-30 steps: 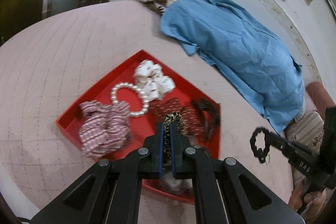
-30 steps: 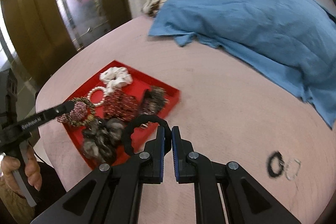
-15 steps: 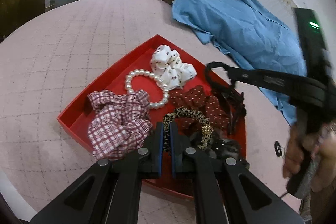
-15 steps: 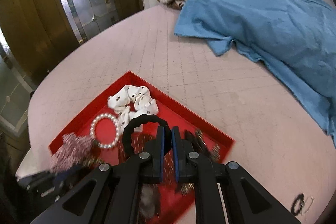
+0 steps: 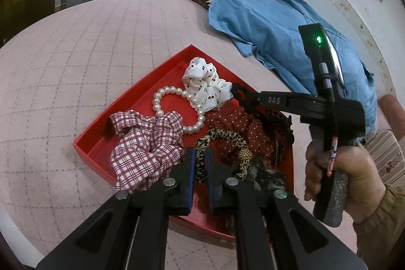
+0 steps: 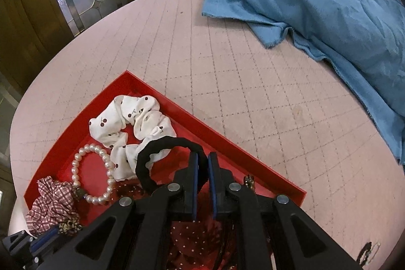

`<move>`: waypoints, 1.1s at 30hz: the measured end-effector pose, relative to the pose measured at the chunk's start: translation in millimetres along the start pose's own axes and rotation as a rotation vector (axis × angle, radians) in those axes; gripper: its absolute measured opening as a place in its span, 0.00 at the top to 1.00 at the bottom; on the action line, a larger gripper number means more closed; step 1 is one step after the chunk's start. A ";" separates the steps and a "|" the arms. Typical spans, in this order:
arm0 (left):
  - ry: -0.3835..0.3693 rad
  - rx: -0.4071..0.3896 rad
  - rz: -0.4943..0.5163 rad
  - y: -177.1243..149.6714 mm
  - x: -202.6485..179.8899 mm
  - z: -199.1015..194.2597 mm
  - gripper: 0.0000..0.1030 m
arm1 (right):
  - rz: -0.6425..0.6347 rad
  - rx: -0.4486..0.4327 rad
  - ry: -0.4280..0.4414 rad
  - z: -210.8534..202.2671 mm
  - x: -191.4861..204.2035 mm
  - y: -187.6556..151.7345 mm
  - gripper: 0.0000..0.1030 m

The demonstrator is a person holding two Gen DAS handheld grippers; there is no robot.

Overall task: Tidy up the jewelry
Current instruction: 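Carry the leopard scrunchie and black hair tie to the red tray and release both, then move both tools back toward the black beaded and pale green bracelets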

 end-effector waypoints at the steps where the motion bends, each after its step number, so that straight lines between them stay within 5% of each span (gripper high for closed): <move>1: -0.004 -0.004 0.000 0.3 -0.6 -0.6 0.84 | 0.004 -0.001 0.005 -0.4 1.0 -1.0 0.90; 4: -0.027 -0.019 0.009 1.6 -5.8 -3.4 0.68 | 0.009 0.004 0.009 -0.1 3.3 -2.2 0.84; 8: -0.070 -0.041 0.024 3.1 -14.3 -8.2 0.62 | -0.011 -0.014 -0.008 -5.1 5.3 -0.9 0.65; 18: -0.136 -0.136 0.008 10.8 -19.1 -28.9 0.45 | 0.005 -0.079 -0.005 -48.2 -1.7 -0.4 0.60; 25: -0.062 -0.222 -0.027 18.0 -6.2 -45.9 0.31 | 0.018 -0.073 0.030 -75.3 -2.5 -38.6 0.60; 33: 0.010 -0.210 -0.082 18.7 12.7 -42.1 0.30 | 0.025 -0.087 0.066 -106.5 2.8 -100.3 0.60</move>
Point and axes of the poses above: each gripper's, at about its wrist camera, not at the fingertips, and z roughly the way its jaws point, x to its left, y to its top, the point moved 7 cm from there along z, roughly the way its jaws point, and after that the axes turned 6 degrees about -y, right-handed, at the moved point
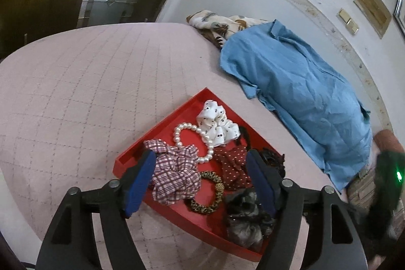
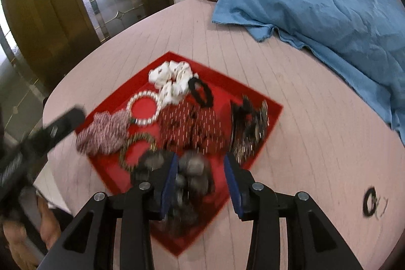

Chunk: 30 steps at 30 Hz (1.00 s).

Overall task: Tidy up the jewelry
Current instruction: 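Move both tools back toward the black beaded and pale green bracelets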

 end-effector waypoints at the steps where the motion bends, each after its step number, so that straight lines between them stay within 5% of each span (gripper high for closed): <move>1: 0.005 0.002 0.004 -0.9 0.5 0.2 0.30 | -0.001 -0.001 0.000 -2.3 -0.3 -5.0 0.59; 18: 0.152 0.022 0.168 -15.8 -20.9 9.5 0.29 | -0.022 -0.067 -0.061 -45.1 -25.9 -74.9 0.46; 30: 0.177 0.049 0.327 -41.7 -65.1 7.1 0.29 | 0.117 -0.108 -0.095 -82.0 -88.9 -106.5 0.44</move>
Point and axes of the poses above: each gripper's, at about its wrist camera, not at the fingertips, and z roughly the way its jaws point, x to its left, y to its top, the point moved 7 cm from there along z, roughly the way its jaws point, and after that the axes turned 6 degrees about -y, right-handed, at the moved point
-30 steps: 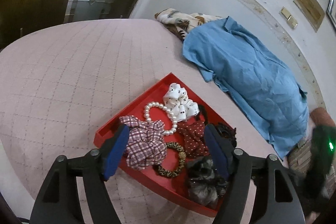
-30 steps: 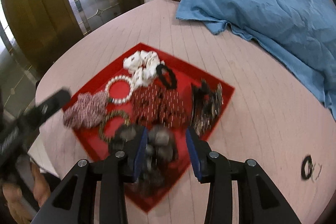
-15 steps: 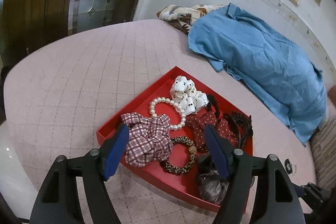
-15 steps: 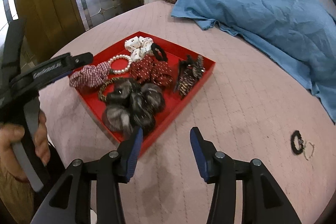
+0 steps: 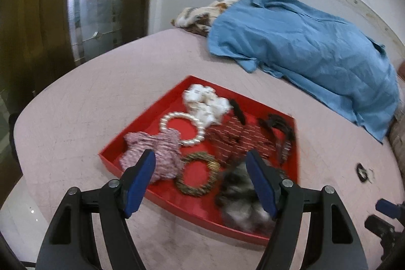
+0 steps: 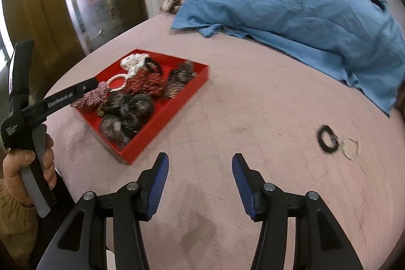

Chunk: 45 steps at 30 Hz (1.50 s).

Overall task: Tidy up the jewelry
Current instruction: 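Move both tools back toward the black beaded and pale green bracelets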

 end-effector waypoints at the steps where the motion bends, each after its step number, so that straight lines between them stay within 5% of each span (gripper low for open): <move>1: -0.012 0.004 0.009 -0.8 -5.4 -2.9 0.29 | 0.015 -0.003 -0.006 -3.1 -7.8 -2.3 0.43; 15: -0.166 0.067 0.210 -15.6 -126.7 -53.2 0.24 | 0.236 -0.022 -0.062 -32.9 -101.2 -44.0 0.42; 31: -0.192 0.149 0.377 -47.4 -211.4 -54.5 0.24 | 0.445 -0.029 -0.096 -47.3 -185.7 -96.4 0.39; 45: -0.195 0.220 0.491 -85.7 -251.6 -40.8 0.24 | 0.456 -0.036 -0.108 -48.9 -207.5 -112.2 0.37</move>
Point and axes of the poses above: each gripper's, at about its wrist camera, not at the fingertips, and z roughly the way its jaws point, x to its left, y to its top, the point moved 7 cm from there along z, roughly the way its jaws point, and after that the axes turned 6 degrees about -y, right-handed, at the moved point
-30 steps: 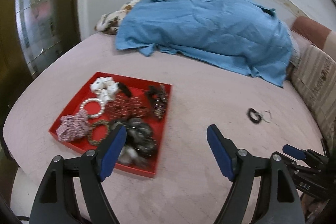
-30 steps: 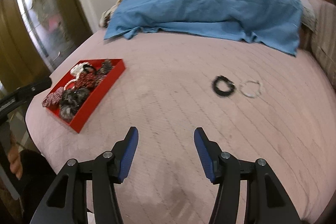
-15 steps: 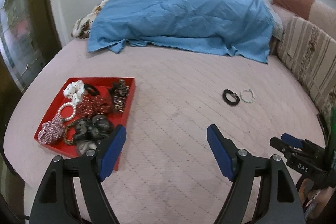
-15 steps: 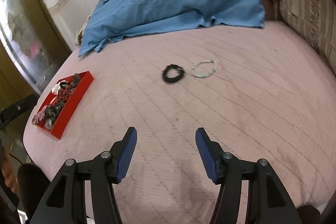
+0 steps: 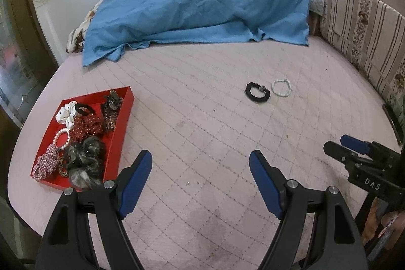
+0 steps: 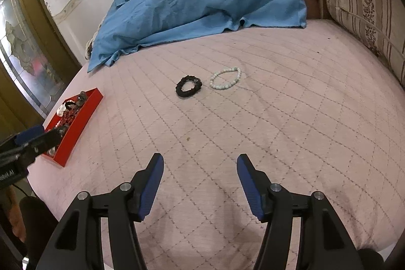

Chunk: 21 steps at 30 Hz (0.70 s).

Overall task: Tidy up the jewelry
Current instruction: 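Move both tools back toward the black beaded and pale green bracelets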

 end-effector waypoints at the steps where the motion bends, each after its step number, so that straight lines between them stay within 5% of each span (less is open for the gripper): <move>1: 0.000 0.003 -0.002 -0.4 0.3 1.0 0.24 | 0.002 0.001 -0.001 0.5 -0.7 -0.1 0.37; 21: -0.009 0.080 -0.035 -5.4 4.3 28.9 0.24 | -0.008 0.013 -0.027 14.2 -11.9 5.1 0.33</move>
Point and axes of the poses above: each gripper's, at about its wrist camera, not at the fingertips, and z roughly the way its jaws point, x to its left, y to its top, the point moved 7 cm from there along z, roughly the way its jaws point, and after that the axes turned 6 degrees about -y, right-handed, at the moved point
